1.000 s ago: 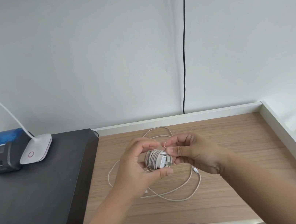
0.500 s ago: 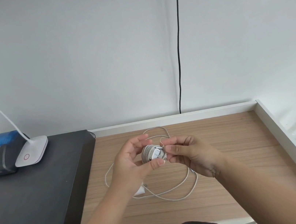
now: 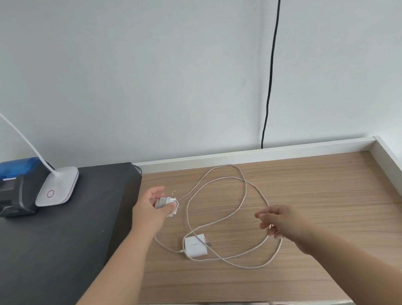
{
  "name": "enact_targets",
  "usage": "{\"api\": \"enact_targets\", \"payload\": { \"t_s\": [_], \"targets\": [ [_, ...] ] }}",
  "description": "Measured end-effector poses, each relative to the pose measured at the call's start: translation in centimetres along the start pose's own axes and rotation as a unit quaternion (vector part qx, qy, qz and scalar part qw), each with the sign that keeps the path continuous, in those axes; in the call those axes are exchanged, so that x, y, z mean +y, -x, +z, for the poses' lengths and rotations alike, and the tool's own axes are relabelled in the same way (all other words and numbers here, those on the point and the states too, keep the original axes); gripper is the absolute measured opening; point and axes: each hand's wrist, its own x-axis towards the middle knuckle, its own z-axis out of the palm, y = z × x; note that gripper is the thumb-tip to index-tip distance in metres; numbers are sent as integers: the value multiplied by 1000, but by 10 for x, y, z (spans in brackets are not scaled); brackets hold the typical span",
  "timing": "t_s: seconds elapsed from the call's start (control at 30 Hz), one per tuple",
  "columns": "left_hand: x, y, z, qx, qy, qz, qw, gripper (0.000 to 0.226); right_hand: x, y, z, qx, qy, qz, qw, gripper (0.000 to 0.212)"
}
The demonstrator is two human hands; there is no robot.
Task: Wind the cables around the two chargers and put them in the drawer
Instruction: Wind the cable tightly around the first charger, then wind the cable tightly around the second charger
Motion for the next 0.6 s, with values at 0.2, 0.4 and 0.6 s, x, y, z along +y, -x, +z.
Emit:
{"api": "enact_targets", "payload": {
  "t_s": [0.2, 0.4, 0.6],
  "targets": [
    [-17, -32, 1, 0, -56, -38, 998, 48, 13, -19, 28, -12, 209, -33, 977, 16],
    [-27, -34, 19, -96, -144, -50, 984, 43, 13, -28, 62, -98, 379, -68, 918, 43],
    [-40, -31, 18, -111, -232, -25, 966, 39, 25, -35, 73, -125, 428, -81, 892, 61]
  ]
}}
